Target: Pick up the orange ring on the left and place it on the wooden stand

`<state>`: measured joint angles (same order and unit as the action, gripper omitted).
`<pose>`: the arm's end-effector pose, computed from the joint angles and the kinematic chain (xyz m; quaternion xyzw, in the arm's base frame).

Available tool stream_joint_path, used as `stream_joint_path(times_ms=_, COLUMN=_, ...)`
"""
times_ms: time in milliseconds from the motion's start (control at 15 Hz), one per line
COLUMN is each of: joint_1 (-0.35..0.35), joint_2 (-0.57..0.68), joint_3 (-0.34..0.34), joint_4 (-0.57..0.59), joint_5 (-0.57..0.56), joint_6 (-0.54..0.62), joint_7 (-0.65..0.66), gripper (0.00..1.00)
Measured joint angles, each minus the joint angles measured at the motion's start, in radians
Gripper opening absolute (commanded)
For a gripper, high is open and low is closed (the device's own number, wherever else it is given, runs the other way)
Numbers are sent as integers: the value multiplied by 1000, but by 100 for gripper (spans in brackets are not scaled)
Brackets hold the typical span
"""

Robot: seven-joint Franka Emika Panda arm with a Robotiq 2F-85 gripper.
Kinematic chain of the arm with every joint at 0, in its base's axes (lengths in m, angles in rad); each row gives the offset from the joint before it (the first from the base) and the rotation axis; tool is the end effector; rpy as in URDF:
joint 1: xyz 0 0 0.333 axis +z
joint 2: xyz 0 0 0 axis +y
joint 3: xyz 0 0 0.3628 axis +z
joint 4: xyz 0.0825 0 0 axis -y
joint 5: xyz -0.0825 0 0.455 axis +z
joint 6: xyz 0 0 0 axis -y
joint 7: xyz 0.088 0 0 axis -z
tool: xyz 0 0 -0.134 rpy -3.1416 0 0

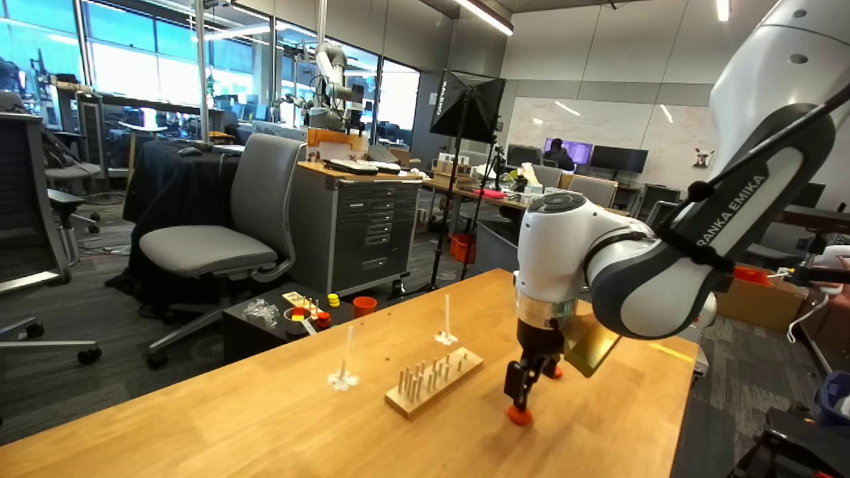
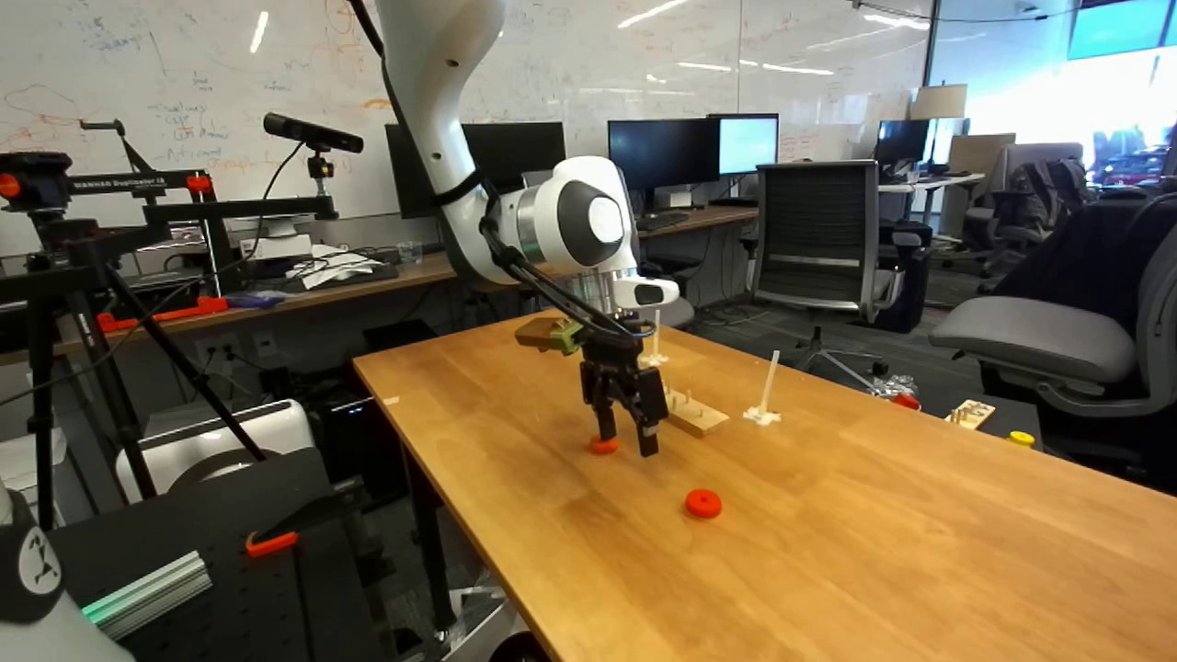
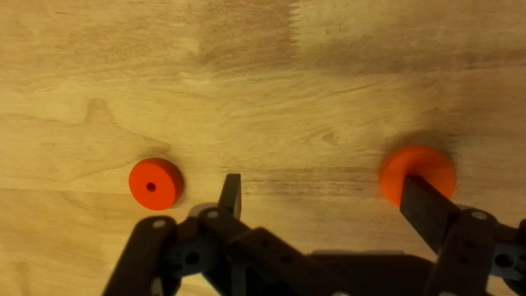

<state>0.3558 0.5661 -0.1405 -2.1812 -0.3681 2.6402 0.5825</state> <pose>0.5759 0.1232 0.0666 0.9916 -0.0078 -0.0055 0.1294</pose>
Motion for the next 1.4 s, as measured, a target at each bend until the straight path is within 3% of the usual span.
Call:
stream_joint_path(times_ms=600, joint_1=39, joint_2=-31, joint_3=-11, joint_4=-60, joint_5=-20, joint_6=61, joint_7=-4, gripper=100)
stream_joint_path(times_ms=1400, joint_1=12, joint_2=-29, joint_3=66, joint_4=-16, joint_5=-15, joint_6=-82, joint_7=-265, gripper=100)
